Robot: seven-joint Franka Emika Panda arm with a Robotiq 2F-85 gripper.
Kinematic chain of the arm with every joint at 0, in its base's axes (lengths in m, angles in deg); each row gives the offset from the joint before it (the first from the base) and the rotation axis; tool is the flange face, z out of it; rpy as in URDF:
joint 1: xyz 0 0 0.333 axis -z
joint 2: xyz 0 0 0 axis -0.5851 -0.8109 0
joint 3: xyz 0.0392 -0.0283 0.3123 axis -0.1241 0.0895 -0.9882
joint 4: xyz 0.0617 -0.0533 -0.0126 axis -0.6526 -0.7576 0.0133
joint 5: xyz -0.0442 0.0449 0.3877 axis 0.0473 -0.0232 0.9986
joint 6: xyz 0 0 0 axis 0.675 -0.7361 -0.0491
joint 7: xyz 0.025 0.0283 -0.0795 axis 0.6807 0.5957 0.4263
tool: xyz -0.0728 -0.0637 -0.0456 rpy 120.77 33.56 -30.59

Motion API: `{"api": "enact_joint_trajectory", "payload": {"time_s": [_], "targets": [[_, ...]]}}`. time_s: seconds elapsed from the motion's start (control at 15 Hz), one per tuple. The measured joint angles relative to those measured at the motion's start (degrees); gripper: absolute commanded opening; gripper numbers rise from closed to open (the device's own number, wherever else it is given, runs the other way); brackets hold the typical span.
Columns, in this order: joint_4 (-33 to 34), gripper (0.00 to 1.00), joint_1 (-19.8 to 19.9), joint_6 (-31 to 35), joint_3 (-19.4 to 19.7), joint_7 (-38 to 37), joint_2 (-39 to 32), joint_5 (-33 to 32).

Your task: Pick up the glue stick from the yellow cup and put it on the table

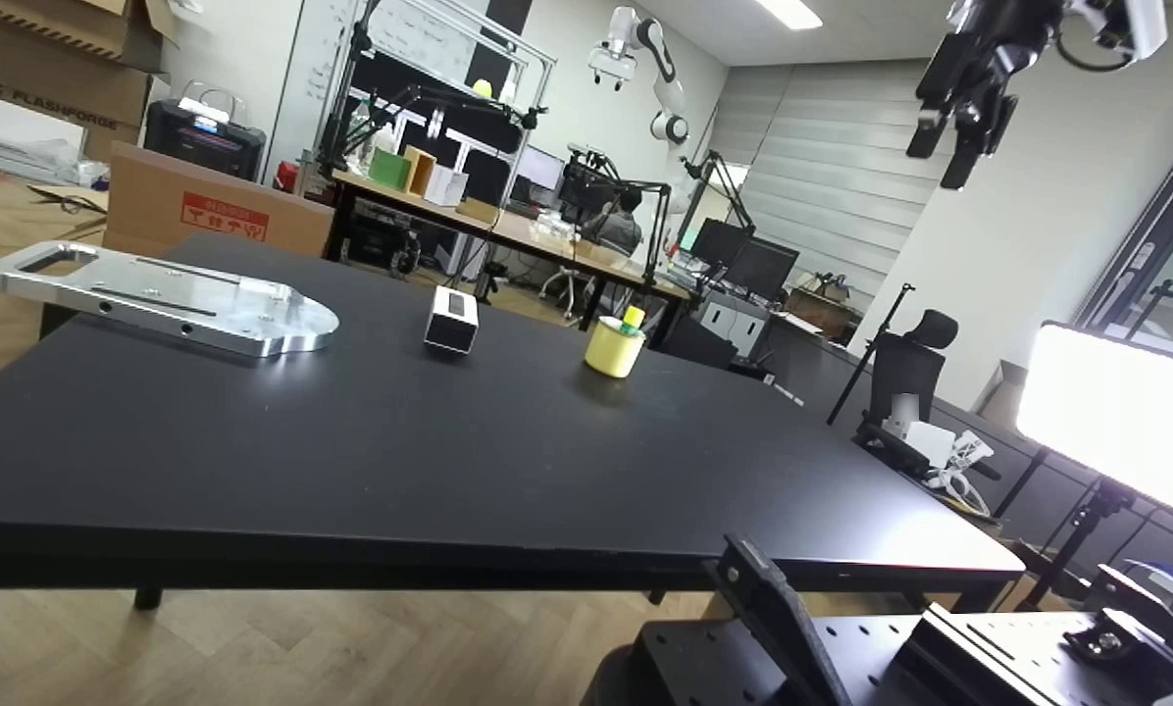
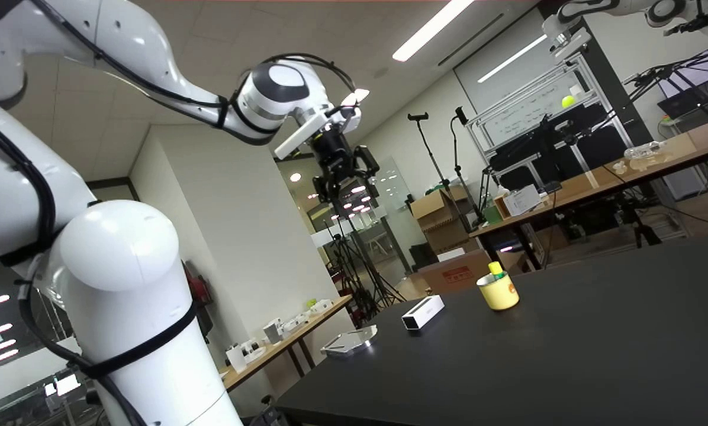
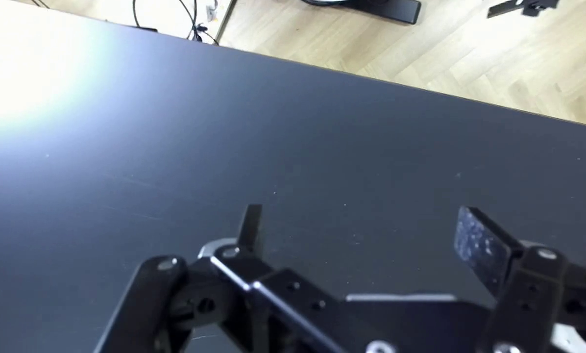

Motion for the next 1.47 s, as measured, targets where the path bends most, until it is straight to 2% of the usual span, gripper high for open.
{"api": "enact_joint_trajectory", "payload": {"time_s": [0.2, 0.47, 0.67, 0.87, 1.47], "targets": [[5.6, 1.0, 1.3, 6.3, 1.7, 4.3, -11.2, -1.9], [15.8, 1.0, 3.7, 20.3, 2.0, 3.9, -24.6, -3.2], [25.4, 1.0, 4.5, 20.3, 2.1, 0.9, -32.8, -3.5], [28.8, 1.0, 4.5, 19.6, 2.0, -0.2, -35.9, -3.7], [29.8, 1.0, 4.6, 20.1, 1.8, -0.2, -36.8, -3.7]]}}
